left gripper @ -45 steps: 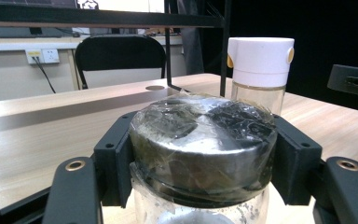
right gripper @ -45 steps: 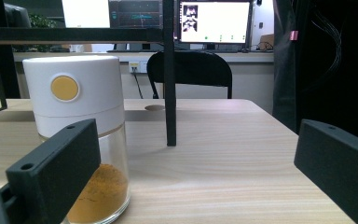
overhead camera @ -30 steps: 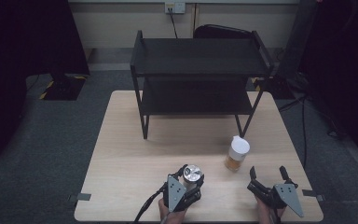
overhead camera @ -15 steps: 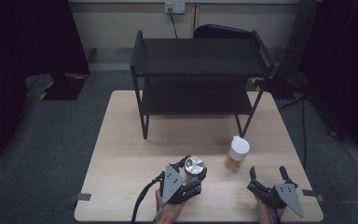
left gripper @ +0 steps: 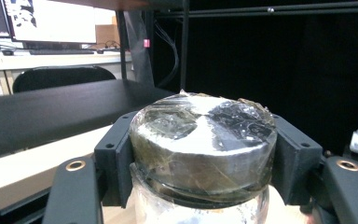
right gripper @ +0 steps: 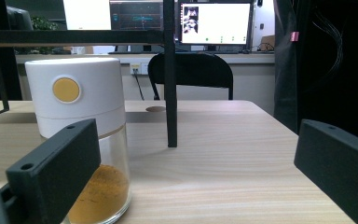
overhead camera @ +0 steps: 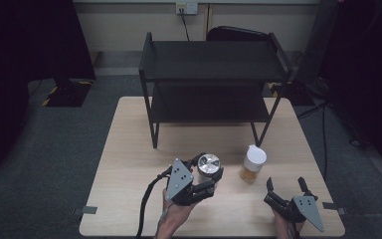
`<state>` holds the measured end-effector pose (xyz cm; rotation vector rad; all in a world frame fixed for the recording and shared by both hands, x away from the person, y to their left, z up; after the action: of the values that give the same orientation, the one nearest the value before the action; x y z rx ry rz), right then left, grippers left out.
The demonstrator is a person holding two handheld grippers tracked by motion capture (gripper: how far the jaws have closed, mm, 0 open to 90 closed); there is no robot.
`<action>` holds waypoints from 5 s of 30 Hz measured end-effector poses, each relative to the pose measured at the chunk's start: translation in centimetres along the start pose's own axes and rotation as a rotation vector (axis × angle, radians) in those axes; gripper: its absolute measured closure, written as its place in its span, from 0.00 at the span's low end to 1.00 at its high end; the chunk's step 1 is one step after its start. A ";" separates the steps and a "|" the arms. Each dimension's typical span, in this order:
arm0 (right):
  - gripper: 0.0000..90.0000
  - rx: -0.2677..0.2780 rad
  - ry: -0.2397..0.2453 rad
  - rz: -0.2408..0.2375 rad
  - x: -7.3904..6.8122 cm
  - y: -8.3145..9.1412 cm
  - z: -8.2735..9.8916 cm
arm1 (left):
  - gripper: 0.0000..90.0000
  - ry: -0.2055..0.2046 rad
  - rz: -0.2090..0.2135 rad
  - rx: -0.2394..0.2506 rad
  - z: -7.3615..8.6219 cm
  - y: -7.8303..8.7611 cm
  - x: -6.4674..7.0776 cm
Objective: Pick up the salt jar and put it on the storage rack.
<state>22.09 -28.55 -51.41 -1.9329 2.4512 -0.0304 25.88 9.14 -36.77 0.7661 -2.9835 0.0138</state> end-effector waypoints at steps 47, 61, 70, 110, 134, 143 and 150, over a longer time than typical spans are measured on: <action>0.00 -0.007 0.007 0.002 -0.1 -0.1 -0.1 | 0.39 -0.083 -0.345 0.059 -17.2 -5.0 -7.5; 0.00 -0.007 0.006 0.006 -0.1 -0.1 -0.1 | 0.39 -0.059 -0.458 0.023 -20.1 -9.0 -12.5; 0.00 -0.007 0.006 0.003 -0.1 -0.1 -0.1 | 0.39 -0.052 -0.502 0.022 -19.8 -10.8 -13.9; 0.00 -0.007 0.007 -0.004 0.0 -0.1 -0.1 | 0.00 -0.153 -0.434 0.008 -18.6 -7.4 -11.9; 0.00 -0.006 0.007 0.003 -0.1 -0.1 -0.1 | 0.00 -0.126 -0.295 0.095 -11.8 -1.2 -6.4; 0.00 -0.006 0.007 0.013 -0.2 -0.1 -0.1 | 0.00 -0.121 -0.310 0.106 -9.1 1.0 -4.0; 0.00 -0.006 0.008 0.010 -0.2 -0.1 -0.1 | 0.00 -0.121 -0.340 0.086 -5.7 2.3 -2.5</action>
<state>22.18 -28.41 -51.36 -1.9267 2.4680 -0.0307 27.30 12.48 -31.18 1.3190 -2.9336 0.0832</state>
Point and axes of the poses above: each handheld gripper's, and its own axes: y roughly backward along the jaws, z roughly out of its underside, x roughly to its right, the point moved 8 cm from there along -y, roughly forward along the jaws, and after that the axes turned 14 degrees about z, right-handed, at the moved point
